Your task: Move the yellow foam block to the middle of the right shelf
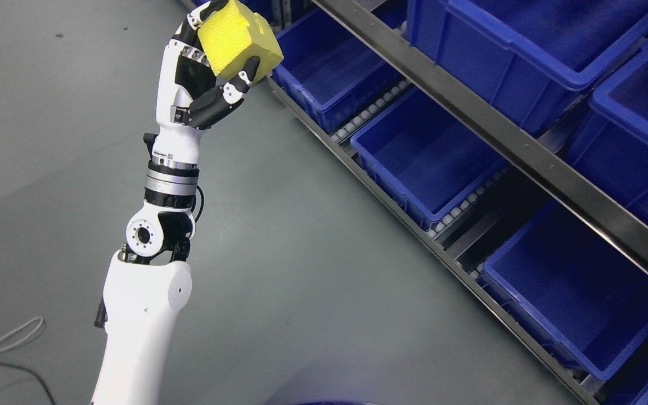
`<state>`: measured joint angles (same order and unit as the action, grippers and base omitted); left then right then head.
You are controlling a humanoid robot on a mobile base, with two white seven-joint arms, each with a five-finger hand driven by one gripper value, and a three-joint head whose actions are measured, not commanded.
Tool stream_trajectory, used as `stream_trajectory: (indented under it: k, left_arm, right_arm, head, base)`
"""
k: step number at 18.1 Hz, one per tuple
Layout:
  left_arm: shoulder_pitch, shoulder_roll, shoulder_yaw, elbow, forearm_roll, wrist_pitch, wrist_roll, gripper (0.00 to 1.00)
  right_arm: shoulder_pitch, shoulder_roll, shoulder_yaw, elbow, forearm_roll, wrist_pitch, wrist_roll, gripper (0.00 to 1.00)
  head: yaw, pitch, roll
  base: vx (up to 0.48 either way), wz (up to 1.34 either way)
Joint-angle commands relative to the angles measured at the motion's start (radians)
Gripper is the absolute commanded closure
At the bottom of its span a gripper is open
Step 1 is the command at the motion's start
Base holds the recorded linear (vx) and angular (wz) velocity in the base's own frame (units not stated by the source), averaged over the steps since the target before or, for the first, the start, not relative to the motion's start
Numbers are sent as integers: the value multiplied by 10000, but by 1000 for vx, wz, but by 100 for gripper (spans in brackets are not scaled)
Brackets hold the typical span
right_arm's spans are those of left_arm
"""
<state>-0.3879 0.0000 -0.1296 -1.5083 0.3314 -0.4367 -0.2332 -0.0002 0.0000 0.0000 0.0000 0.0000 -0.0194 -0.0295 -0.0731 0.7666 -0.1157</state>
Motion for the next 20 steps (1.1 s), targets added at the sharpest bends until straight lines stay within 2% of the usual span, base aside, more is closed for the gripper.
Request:
stream_trajectory:
  k: [1,9,12,15,17,18,20]
  left_arm:
    - [-17,175,-83,-148,0,10,-30,76]
    - [-705,175,-758,-838,0,684,-45,76]
    - [-1381,175,-942,-901,0,1525,-30,76]
    - [-1490,175,-1463,-901,0,2921,-30,75]
    - [-1475,175,-1740,-901,0,3170,-30,73]
    - [-1475,175,-1802,-901,0,3170,-30,70]
    - [-1505,175,-1818,-901,0,3170,-30,50]
  right_arm:
    - [232,-175,-123,-174,31,-5,4,0]
    - [247,-175,-123,-174,31,-5,4,0]
    - [247,-175,-123,-174,31,-5,4,0]
    - [247,-175,-123,-174,31,-5,4,0]
    - [247,-175,-123,-174,31,-5,4,0]
    - [247,-175,-123,-174,31,-5,4,0]
    - [247,-175,-123,-174,31,-5,4,0]
  head:
    - [0,0,0]
    - [0,0,0]
    - [0,0,0]
    - [0,0,0]
    - [0,0,0]
    - [0,1,0]
    - [0,1,0]
  base:
    - [418,-610]
    - [370,-660]
    - [217,-536]
    - [149,-372]
    - [75,-166]
    - [65,-113]
    - [22,-39]
